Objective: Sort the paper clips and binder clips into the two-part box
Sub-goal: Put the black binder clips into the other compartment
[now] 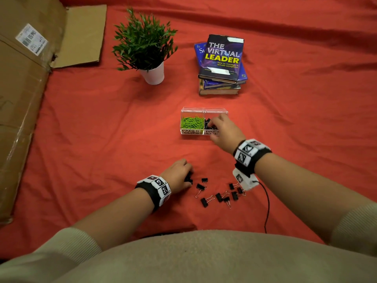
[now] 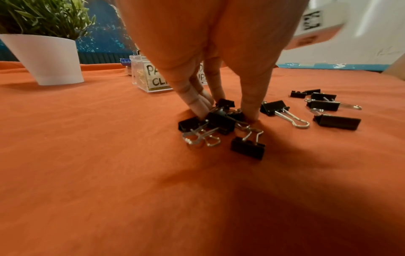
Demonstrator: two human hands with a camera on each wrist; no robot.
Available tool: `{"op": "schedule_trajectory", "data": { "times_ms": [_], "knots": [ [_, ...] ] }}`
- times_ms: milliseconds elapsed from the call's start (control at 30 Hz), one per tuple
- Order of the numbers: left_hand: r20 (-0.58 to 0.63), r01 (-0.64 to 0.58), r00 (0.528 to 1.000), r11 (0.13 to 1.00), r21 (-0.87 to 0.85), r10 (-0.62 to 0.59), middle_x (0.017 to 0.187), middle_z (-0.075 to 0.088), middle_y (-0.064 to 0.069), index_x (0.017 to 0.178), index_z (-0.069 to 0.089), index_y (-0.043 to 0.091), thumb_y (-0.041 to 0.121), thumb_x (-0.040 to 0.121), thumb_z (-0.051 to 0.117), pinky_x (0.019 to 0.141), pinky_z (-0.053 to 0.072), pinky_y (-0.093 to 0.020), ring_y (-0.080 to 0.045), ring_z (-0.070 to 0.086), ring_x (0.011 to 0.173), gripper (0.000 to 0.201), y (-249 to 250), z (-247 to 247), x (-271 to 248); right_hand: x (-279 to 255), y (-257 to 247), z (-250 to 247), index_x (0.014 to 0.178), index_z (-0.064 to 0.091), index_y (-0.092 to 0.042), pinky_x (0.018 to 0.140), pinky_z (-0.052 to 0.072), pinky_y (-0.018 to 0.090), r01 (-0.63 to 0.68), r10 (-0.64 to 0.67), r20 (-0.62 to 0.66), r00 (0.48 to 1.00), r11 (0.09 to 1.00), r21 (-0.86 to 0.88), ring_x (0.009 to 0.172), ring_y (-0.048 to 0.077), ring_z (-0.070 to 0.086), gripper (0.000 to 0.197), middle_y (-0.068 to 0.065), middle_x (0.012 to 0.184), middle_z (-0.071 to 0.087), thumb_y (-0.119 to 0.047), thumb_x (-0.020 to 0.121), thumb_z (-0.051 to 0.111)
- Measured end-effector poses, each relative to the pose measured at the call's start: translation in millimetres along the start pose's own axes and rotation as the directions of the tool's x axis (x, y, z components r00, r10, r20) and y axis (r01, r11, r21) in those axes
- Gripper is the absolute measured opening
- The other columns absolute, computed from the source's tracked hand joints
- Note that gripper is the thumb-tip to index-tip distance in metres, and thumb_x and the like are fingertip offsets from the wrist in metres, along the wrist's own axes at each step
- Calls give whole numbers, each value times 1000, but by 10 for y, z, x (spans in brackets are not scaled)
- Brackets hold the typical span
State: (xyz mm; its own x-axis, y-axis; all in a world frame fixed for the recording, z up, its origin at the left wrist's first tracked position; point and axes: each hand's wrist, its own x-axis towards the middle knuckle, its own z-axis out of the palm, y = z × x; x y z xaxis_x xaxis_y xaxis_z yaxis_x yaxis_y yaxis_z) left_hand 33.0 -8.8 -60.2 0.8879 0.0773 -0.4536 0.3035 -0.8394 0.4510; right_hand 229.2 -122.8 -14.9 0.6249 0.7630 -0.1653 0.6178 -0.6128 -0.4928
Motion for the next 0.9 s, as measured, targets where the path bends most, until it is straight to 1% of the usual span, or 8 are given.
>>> {"op": "schedule_trajectory", "data": {
  "times_ms": [67, 167, 233, 400, 467, 633, 767, 900],
  "knots": [
    [-19, -4, 1000, 1000, 2, 4, 116, 43, -9, 111, 53, 9, 24, 78, 71, 91, 44, -35, -28, 53, 105, 41, 1, 0, -4, -279, -74, 205, 107, 60, -17, 88, 48, 41, 105, -95, 167, 981, 993, -50, 101, 26, 54, 30, 8, 112, 51, -21, 78, 65],
    [-36, -29, 999, 999, 20, 29, 112, 44, -12, 105, 51, 6, 18, 80, 66, 86, 43, -39, -32, 54, 101, 32, 10, 0, -23, -685, -162, 512, 112, 58, -17, 90, 45, 41, 234, -196, 444, 874, 972, -32, 104, 27, 48, 36, 9, 114, 49, -26, 78, 65],
    [-38, -45, 998, 998, 33, 46, 110, 46, -12, 104, 52, 6, 16, 81, 63, 86, 43, -40, -32, 54, 100, 28, 15, -1, -29, -838, -184, 639, 119, 55, -18, 87, 46, 40, 291, -210, 509, 835, 953, -84, 107, 26, 43, 42, 7, 119, 46, -27, 79, 64],
    [-44, -81, 995, 991, 103, 86, 109, 49, -15, 108, 54, 5, 14, 85, 55, 84, 44, -43, -34, 55, 98, 25, 51, -18, -25, -914, -205, 697, 114, 56, -11, 87, 43, 44, 325, -229, 484, 844, 938, -123, 105, 29, 42, 31, 11, 118, 46, -16, 84, 54],
    [-42, -99, 994, 986, 133, 106, 108, 49, -15, 109, 56, 5, 15, 87, 53, 83, 44, -43, -33, 55, 97, 25, 63, -19, -21, -915, -183, 706, 111, 57, -7, 89, 39, 39, 321, -234, 487, 841, 941, -103, 103, 30, 43, 28, 12, 114, 48, -11, 83, 51],
    [-144, -132, 979, 985, 109, 147, 101, 52, -19, 101, 60, 1, 12, 88, 52, 80, 48, -44, -36, 58, 91, 19, 69, -41, -1, -899, -96, 669, 94, 56, -9, 86, 40, 35, 219, -182, 455, 872, 975, -31, 98, 28, 46, 21, 10, 104, 53, -1, 76, 50],
    [-206, -92, 972, 991, 98, 111, 102, 54, -17, 104, 59, 3, 12, 89, 51, 80, 47, -43, -37, 59, 91, 19, 57, -113, 55, -897, 28, 648, 85, 58, -9, 85, 42, 36, 130, -126, 348, 929, 991, 10, 96, 29, 48, 15, 10, 97, 53, -2, 74, 52],
    [-273, -40, 962, 996, -79, 17, 107, 56, -12, 105, 62, 7, 11, 87, 53, 85, 48, -41, -33, 59, 97, 20, 132, -311, 201, -897, 122, 634, 82, 56, -10, 85, 38, 31, 75, -74, 293, 953, 997, 6, 94, 26, 46, 12, 6, 93, 53, -3, 72, 54]
  ]
}}
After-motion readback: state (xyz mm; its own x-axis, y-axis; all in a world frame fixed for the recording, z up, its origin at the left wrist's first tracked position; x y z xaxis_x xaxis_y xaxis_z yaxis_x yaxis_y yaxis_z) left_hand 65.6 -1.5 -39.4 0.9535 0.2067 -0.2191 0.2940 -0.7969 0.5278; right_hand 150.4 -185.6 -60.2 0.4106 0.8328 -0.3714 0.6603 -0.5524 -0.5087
